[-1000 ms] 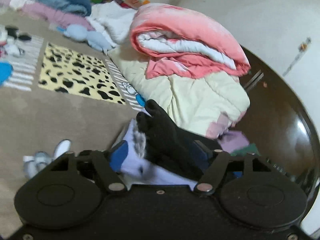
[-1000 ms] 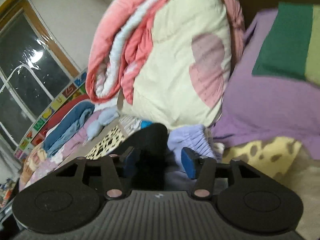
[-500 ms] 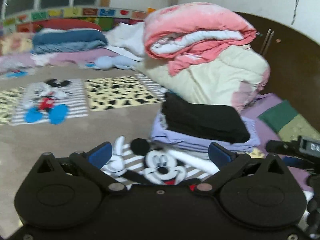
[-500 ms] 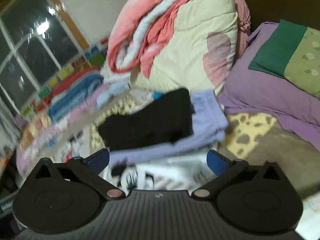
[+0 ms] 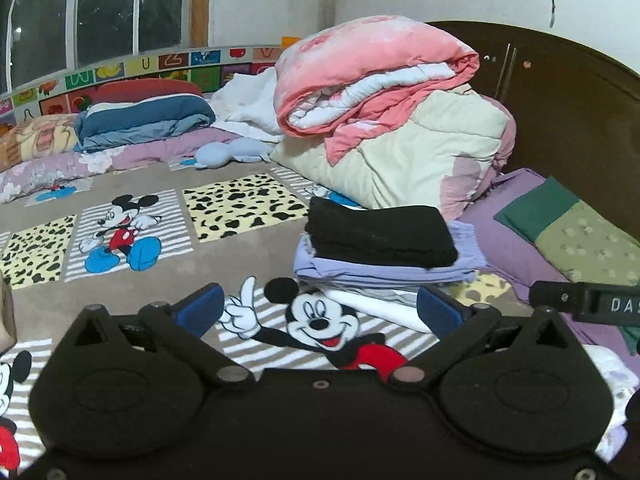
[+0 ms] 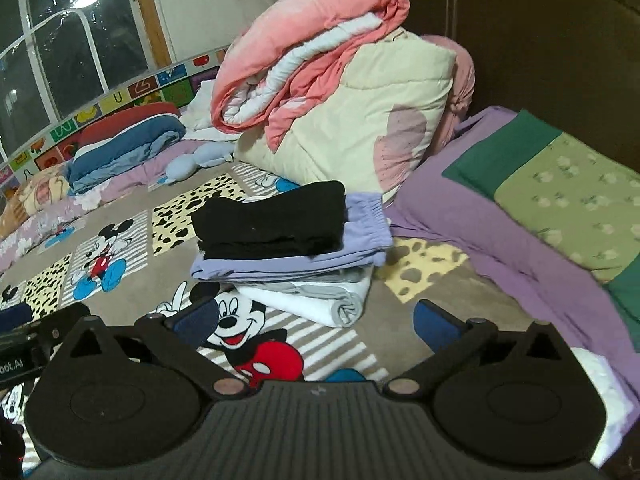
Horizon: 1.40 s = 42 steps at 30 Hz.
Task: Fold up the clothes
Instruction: 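Open both grippers and withdraw them from the stacked garment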
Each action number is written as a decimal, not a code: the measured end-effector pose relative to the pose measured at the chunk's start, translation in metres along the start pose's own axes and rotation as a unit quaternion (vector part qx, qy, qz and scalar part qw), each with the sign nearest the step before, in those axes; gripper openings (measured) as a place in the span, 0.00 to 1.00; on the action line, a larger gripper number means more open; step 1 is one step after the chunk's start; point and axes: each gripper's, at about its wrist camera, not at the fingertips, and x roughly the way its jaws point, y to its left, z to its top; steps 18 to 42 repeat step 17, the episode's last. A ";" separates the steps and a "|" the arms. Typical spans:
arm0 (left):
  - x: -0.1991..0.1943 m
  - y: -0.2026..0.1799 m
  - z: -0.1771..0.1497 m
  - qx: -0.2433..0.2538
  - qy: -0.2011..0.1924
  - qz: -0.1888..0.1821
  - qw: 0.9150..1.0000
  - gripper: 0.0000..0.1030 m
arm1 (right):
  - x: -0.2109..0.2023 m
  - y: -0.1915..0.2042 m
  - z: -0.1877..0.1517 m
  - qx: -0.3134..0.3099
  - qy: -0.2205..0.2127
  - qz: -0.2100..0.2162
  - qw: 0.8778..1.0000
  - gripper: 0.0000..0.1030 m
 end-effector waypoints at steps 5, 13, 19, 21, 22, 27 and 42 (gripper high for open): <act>-0.014 -0.007 -0.002 -0.009 -0.003 -0.004 1.000 1.00 | -0.022 0.000 -0.002 -0.007 -0.002 -0.007 1.000 1.00; -0.031 -0.016 -0.006 0.007 -0.012 0.009 1.000 1.00 | -0.041 0.004 -0.004 -0.016 0.001 -0.013 1.000 1.00; -0.041 -0.016 -0.008 0.005 -0.026 0.022 0.999 1.00 | -0.047 0.007 -0.007 -0.018 0.002 -0.013 1.000 1.00; -0.041 -0.016 -0.008 0.005 -0.026 0.022 0.999 1.00 | -0.047 0.007 -0.007 -0.018 0.002 -0.013 1.000 1.00; -0.041 -0.016 -0.008 0.005 -0.026 0.022 0.999 1.00 | -0.047 0.007 -0.007 -0.018 0.002 -0.013 1.000 1.00; -0.041 -0.016 -0.008 0.005 -0.026 0.022 0.999 1.00 | -0.047 0.007 -0.007 -0.018 0.002 -0.013 1.000 1.00; -0.041 -0.016 -0.008 0.005 -0.026 0.022 0.999 1.00 | -0.047 0.007 -0.007 -0.018 0.002 -0.013 1.000 1.00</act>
